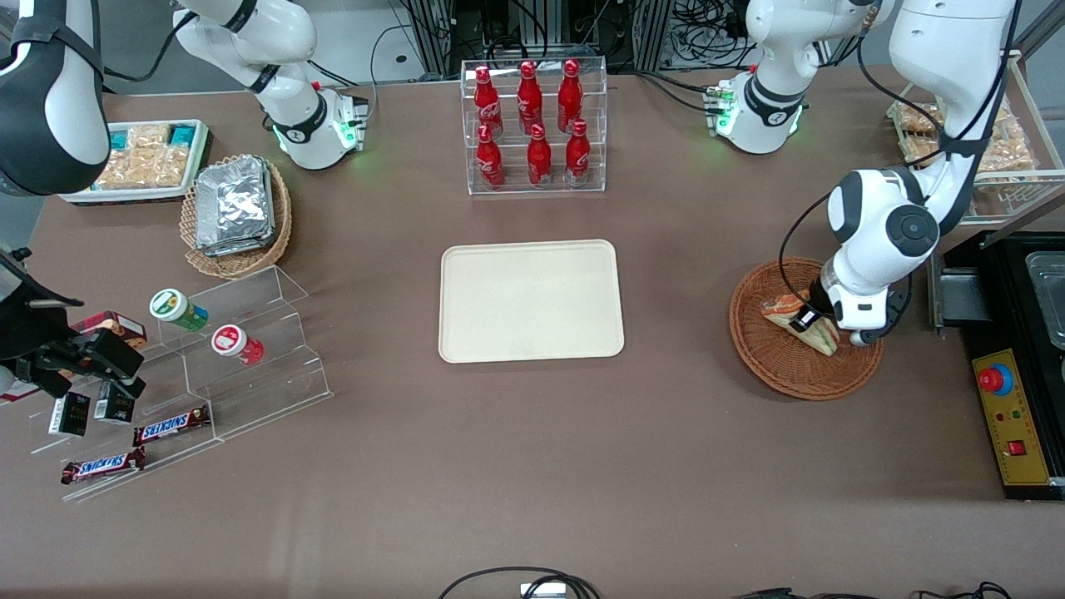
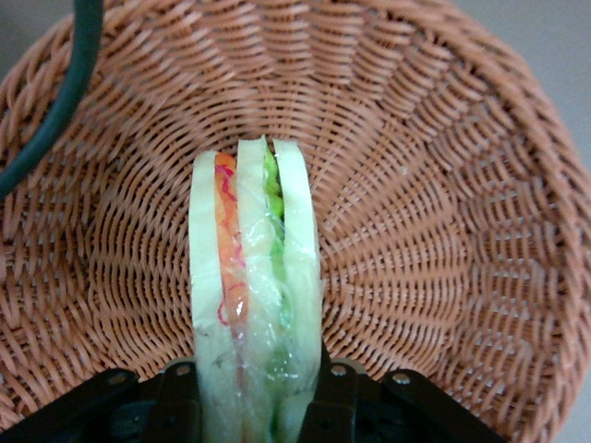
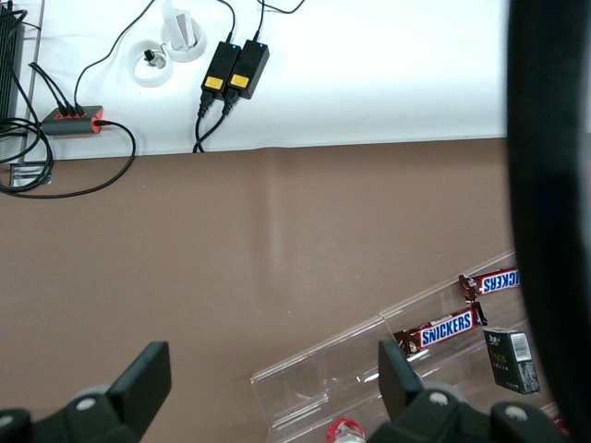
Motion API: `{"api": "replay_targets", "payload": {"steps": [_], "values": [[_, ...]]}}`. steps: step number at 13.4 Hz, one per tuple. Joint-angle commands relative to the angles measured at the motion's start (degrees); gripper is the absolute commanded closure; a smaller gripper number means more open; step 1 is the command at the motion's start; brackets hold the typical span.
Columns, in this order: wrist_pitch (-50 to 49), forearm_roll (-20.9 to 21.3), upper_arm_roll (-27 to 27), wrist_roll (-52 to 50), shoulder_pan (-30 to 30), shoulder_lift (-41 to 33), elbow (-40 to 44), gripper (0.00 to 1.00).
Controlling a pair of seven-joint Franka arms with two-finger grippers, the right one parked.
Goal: Place sandwich from basket to tray
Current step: 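Lift the sandwich out of the basket and carry it toward the tray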
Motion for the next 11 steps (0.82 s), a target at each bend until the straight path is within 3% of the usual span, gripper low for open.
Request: {"api": "replay_targets", "payload": {"steps": [1, 6, 11], "values": [[-6.3, 0.7, -0.6, -0.9, -0.5, -3.9, 2.4, 1.0], [-23.4, 0.6, -4.8, 0.5, -3.3, -5.3, 13.7, 1.0], [-23.8, 0.6, -15.5, 3.5, -3.4, -4.7, 15.1, 1.0]]}}
